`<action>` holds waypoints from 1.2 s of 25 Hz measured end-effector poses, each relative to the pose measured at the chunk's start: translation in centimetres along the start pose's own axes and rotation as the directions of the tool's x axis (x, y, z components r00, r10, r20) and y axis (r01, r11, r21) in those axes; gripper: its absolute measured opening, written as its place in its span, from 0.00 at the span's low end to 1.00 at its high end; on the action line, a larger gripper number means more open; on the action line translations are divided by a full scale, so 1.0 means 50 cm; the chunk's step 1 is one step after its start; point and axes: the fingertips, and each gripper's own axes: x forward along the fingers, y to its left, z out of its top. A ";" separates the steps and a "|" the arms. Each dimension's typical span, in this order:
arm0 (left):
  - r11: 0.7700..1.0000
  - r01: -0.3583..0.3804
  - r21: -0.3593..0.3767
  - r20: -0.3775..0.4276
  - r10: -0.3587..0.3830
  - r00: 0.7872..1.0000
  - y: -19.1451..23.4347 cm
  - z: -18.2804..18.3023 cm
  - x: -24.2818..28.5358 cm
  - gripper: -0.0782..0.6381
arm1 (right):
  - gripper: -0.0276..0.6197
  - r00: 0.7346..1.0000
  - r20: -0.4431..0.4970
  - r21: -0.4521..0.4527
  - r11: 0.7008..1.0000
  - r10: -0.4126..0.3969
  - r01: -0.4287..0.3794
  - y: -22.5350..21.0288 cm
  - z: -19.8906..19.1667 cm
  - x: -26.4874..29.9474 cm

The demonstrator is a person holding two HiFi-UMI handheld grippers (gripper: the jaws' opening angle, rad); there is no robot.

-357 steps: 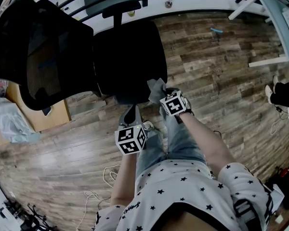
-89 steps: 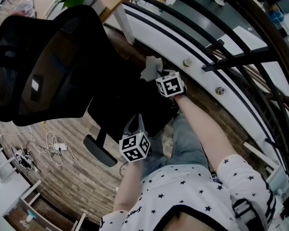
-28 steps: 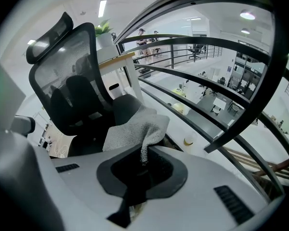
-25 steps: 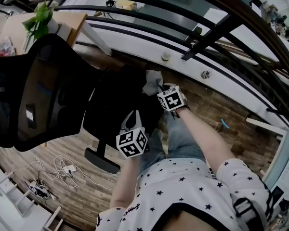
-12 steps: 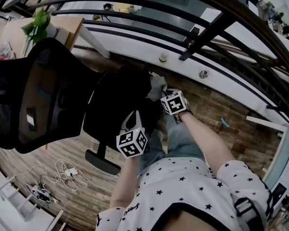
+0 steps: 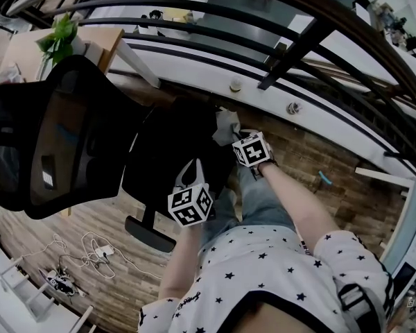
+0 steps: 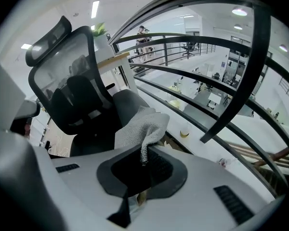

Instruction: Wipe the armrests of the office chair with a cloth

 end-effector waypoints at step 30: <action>1.000 -0.011 0.022 0.140 0.008 0.990 0.035 -0.037 -0.224 0.12 | 0.09 0.914 0.390 0.032 0.990 0.114 -0.137 0.215 0.006 -0.347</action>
